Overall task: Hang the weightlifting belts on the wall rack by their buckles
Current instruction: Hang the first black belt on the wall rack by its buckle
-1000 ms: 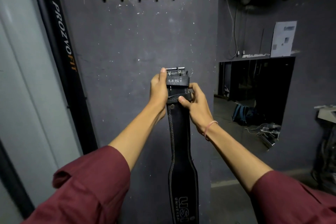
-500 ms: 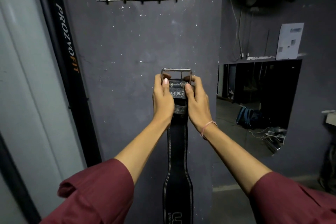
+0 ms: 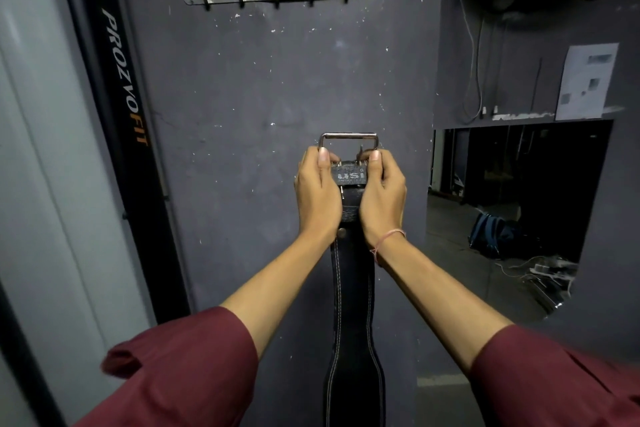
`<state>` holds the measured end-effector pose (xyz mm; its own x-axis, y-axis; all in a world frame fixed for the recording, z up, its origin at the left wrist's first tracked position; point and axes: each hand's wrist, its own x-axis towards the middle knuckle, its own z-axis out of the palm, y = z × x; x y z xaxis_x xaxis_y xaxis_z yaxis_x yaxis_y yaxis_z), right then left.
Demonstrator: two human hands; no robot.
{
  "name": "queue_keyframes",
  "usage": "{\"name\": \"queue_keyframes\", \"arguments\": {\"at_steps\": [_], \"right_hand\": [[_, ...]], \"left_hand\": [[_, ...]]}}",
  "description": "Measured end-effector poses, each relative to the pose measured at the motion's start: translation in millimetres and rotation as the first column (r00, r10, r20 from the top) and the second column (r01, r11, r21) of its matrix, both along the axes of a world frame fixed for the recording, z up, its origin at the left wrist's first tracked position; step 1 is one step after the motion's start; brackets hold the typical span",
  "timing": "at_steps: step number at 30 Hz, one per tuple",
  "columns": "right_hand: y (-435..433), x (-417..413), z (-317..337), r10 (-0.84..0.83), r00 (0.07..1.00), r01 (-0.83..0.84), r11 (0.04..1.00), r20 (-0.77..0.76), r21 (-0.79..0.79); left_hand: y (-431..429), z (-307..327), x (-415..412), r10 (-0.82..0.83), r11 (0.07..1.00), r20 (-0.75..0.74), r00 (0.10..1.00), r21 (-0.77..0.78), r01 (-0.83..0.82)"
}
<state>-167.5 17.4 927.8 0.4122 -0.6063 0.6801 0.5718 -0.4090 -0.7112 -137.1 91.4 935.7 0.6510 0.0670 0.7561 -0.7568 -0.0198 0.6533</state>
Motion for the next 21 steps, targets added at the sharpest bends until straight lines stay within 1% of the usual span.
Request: {"name": "queue_keyframes", "arguments": {"at_steps": [3, 9, 14, 17, 21], "right_hand": [[-4, 19, 12, -0.059, 0.997, 0.058, 0.998, -0.052, -0.012], [-6, 64, 50, -0.184, 0.983, 0.184, 0.982, 0.004, -0.042], [-11, 103, 97, -0.201, 0.974, 0.209, 0.975, 0.103, -0.080], [-19, 127, 130, -0.198, 0.972, 0.210, 0.974, 0.130, -0.084], [-40, 162, 175, -0.176, 0.972, 0.190, 0.978, 0.158, -0.082]], "left_hand": [[-6, 10, 22, 0.017, 0.999, -0.003, 1.000, -0.029, -0.017], [-6, 43, 71, -0.021, 0.998, 0.107, 0.994, -0.056, 0.027], [-8, 90, 114, -0.047, 0.995, 0.152, 0.987, -0.074, 0.059], [-16, 126, 137, -0.043, 0.996, 0.150, 0.988, -0.074, 0.054], [-34, 172, 175, -0.041, 0.997, 0.189, 0.981, -0.055, 0.053]]}}
